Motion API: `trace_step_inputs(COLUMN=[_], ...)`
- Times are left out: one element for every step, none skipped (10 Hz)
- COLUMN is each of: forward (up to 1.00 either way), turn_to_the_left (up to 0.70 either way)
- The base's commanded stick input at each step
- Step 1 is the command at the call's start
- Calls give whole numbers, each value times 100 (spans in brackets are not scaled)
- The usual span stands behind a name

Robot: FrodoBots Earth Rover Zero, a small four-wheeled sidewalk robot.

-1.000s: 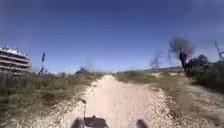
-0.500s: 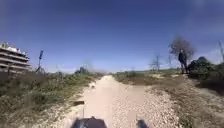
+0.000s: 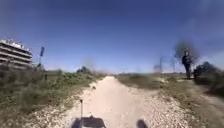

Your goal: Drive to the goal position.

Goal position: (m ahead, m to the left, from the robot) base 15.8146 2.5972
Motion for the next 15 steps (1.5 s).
trace_step_inputs(forward=[50, 50, 50, 50, 50, 50, 50, 50, 50, 50, 50, 50, 50, 50, 50], turn_to_the_left=[0, 0, 0, 0, 0, 0, 0, 0, 0, 0, 0, 0, 0, 0, 0])
